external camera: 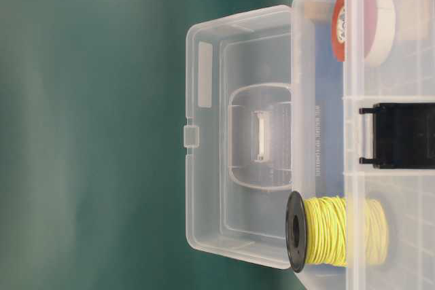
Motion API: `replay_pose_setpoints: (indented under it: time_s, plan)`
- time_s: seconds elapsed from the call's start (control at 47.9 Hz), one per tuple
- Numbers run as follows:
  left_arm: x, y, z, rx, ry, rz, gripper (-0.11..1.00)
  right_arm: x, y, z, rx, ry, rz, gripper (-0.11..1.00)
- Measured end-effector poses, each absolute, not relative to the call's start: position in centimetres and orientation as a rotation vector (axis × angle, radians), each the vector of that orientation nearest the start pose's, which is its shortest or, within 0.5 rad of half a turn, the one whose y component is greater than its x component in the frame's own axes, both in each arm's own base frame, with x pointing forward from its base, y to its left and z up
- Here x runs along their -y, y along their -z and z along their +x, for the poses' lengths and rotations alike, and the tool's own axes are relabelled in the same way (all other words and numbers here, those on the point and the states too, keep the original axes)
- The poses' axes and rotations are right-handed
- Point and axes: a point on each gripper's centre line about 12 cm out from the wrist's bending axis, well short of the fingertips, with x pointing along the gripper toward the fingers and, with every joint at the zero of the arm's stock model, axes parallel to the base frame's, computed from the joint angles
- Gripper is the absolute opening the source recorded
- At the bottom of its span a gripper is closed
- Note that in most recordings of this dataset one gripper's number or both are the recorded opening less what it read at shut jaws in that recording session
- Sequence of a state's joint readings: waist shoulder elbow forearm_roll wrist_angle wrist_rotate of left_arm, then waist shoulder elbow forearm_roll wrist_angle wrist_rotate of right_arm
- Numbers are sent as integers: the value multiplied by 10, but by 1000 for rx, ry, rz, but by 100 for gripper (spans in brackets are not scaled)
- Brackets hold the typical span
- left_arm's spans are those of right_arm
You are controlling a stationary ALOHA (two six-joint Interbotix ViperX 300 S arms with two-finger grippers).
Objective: Close the tool box with the left arm.
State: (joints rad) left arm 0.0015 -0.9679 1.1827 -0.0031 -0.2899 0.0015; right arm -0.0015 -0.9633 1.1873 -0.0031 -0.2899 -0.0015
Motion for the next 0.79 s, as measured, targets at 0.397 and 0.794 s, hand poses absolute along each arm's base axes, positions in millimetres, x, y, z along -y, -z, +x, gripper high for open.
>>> replay_pose_setpoints:
  time_s: [0.397,0.794]
  plan:
    - [-15,-299,198,150,-81,43,0,3,-289,201,31,14,-3,0]
    - [-87,-315,207,186,-412,99,75,3,-288,201,21,14,-3,0]
